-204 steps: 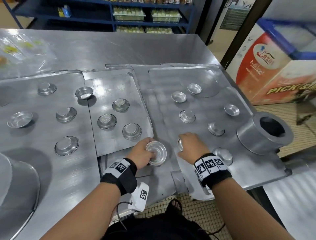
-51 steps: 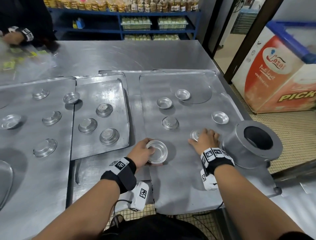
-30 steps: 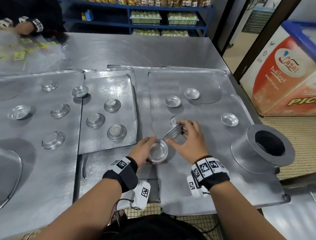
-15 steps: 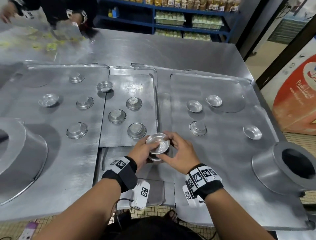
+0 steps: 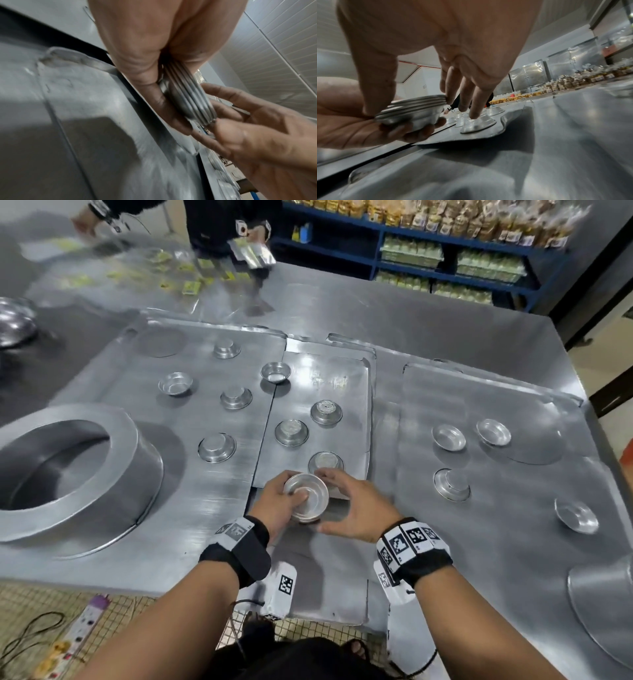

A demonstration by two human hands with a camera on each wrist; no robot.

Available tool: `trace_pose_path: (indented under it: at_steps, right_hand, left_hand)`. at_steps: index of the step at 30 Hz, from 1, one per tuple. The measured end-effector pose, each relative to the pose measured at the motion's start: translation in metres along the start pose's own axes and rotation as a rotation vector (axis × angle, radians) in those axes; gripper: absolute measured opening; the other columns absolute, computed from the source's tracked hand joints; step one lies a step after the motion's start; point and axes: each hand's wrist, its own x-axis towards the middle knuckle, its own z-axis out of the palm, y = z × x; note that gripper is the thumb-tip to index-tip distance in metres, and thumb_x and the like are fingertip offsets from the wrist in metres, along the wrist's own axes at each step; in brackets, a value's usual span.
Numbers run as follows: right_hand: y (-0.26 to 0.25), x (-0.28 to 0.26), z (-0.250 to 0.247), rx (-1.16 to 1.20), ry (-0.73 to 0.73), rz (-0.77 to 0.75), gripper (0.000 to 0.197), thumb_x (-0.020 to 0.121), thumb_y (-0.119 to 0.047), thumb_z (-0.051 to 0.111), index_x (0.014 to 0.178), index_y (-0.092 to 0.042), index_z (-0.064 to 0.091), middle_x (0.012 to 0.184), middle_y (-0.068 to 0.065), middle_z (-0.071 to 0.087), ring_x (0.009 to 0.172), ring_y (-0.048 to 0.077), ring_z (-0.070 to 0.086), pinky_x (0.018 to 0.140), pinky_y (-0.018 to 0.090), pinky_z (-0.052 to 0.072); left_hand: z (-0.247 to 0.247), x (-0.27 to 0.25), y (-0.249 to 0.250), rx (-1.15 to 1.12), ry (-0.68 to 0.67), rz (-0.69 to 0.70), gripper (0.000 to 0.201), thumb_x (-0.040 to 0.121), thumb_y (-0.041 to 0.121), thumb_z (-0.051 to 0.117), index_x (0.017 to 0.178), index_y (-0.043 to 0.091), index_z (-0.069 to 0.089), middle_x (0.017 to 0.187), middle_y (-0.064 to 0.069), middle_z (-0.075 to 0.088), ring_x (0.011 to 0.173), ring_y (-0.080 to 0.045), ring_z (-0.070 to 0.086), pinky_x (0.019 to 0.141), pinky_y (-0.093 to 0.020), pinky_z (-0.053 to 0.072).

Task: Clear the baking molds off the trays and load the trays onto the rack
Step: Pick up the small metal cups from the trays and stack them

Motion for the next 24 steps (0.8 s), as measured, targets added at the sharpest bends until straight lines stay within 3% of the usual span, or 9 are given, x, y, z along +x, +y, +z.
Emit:
trace_pose_path:
  at_steps: [3, 6, 9, 13, 16, 19, 24]
  right_hand:
    - [-0.006, 0.019, -0.002, -0.154, -0.058, 0.003, 0.086, 0.067, -0.032, 0.082, 0.143, -0.028, 0.043, 0.138, -0.008, 0.056, 0.126, 0.01, 0.052, 0.108, 0.029, 0.041]
    - [-0.007, 0.043, 0.0, -0.255, 0.071, 0.012, 0.058, 0.074, -0.018, 0.076, 0.129, -0.017, 0.058, 0.125, 0.001, 0.063, 0.117, 0.021, 0.058, 0.101, 0.033, 0.046]
    - [-0.009, 0.065, 0.002, -0.447, 0.111, 0.114, 0.055, 0.078, -0.029, 0.073, 0.128, -0.016, 0.056, 0.124, 0.003, 0.057, 0.119, 0.026, 0.048, 0.099, 0.035, 0.043]
    - [-0.008, 0.081, 0.005, -0.681, 0.076, 0.306, 0.056, 0.081, -0.043, 0.064, 0.126, -0.011, 0.053, 0.127, 0.009, 0.049, 0.122, 0.031, 0.038, 0.098, 0.039, 0.042]
    - [-0.005, 0.086, 0.007, -0.683, 0.049, 0.378, 0.056, 0.081, -0.044, 0.064, 0.124, -0.01, 0.052, 0.127, 0.01, 0.048, 0.123, 0.031, 0.037, 0.095, 0.04, 0.043]
    - [-0.005, 0.086, 0.006, -0.641, 0.088, 0.363, 0.06, 0.079, -0.041, 0.071, 0.125, -0.009, 0.048, 0.127, 0.01, 0.048, 0.123, 0.03, 0.038, 0.094, 0.039, 0.043]
    - [-0.009, 0.078, 0.006, -0.482, 0.185, 0.256, 0.056, 0.073, -0.033, 0.079, 0.115, -0.01, 0.05, 0.118, 0.008, 0.056, 0.114, 0.028, 0.05, 0.086, 0.035, 0.045]
  left_hand:
    - [-0.015, 0.0, 0.0, 0.039, 0.051, 0.027, 0.022, 0.084, 0.003, 0.062, 0.101, 0.016, 0.064, 0.091, -0.011, 0.067, 0.086, -0.027, 0.063, 0.088, -0.057, 0.053]
    - [-0.027, 0.0, -0.001, 0.096, 0.09, 0.057, 0.021, 0.079, 0.01, 0.064, 0.098, 0.019, 0.065, 0.088, -0.007, 0.068, 0.082, -0.025, 0.062, 0.08, -0.046, 0.055]
    - [-0.037, 0.001, -0.004, 0.174, 0.113, 0.097, 0.021, 0.088, -0.003, 0.06, 0.101, 0.014, 0.063, 0.087, -0.005, 0.066, 0.078, -0.018, 0.058, 0.073, -0.028, 0.047]
    - [-0.047, 0.002, -0.011, 0.196, 0.134, 0.074, 0.021, 0.085, 0.002, 0.062, 0.1, 0.016, 0.065, 0.088, -0.005, 0.067, 0.079, -0.018, 0.059, 0.078, -0.034, 0.048]
    - [-0.049, 0.002, -0.011, 0.194, 0.119, 0.06, 0.02, 0.082, 0.007, 0.063, 0.099, 0.016, 0.064, 0.085, -0.005, 0.066, 0.077, -0.019, 0.059, 0.071, -0.031, 0.049]
    - [-0.049, 0.002, -0.01, 0.192, 0.124, 0.038, 0.02, 0.087, 0.0, 0.061, 0.102, 0.014, 0.063, 0.084, -0.005, 0.065, 0.074, -0.019, 0.059, 0.063, -0.029, 0.048]
    - [-0.05, 0.002, -0.013, 0.148, 0.119, 0.011, 0.021, 0.085, 0.001, 0.06, 0.094, 0.02, 0.062, 0.086, -0.008, 0.065, 0.08, -0.023, 0.06, 0.077, -0.041, 0.051]
